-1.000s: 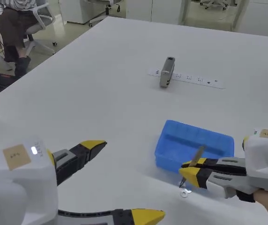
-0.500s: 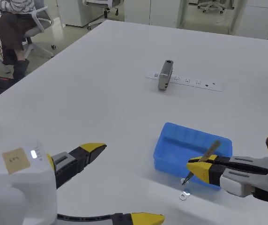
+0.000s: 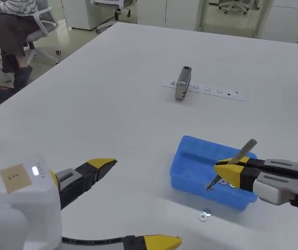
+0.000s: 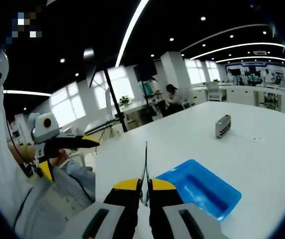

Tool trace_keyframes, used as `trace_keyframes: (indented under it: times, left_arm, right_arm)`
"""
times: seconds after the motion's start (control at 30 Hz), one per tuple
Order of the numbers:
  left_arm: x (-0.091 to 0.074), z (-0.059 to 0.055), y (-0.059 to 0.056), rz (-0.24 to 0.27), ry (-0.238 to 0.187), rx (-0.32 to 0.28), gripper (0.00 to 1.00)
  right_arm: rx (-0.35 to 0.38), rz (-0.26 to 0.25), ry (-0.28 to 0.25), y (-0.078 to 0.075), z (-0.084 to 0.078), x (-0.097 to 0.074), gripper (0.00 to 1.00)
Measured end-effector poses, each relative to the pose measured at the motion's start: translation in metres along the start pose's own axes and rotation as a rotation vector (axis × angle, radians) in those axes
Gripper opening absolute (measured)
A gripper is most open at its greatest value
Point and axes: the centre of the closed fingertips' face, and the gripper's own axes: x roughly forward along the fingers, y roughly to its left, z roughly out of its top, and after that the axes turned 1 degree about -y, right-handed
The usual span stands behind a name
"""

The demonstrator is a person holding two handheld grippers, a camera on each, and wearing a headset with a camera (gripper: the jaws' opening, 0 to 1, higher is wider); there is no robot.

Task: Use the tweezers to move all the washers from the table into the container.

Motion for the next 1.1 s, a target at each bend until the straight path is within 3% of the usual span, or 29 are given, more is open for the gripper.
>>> trace_keyframes:
  times: [0.57, 0.73, 1.1]
  left_arm:
    - [0.001, -0.001, 0.0, 0.003, 0.001, -0.001, 0.91]
    - [0.001, -0.001, 0.0, 0.005, 0.003, -0.001, 0.91]
    - [-0.001, -0.003, 0.002, 0.009, 0.004, -0.007, 0.9]
  right_arm:
    - [0.065, -0.084, -0.024, -0.031, 0.0, 0.002, 0.03]
    - [0.048, -0.135, 0.009, -0.045, -0.01, 0.006, 0.03]
    - [0.08, -0.173, 0.028, -0.065, -0.022, 0.01, 0.03]
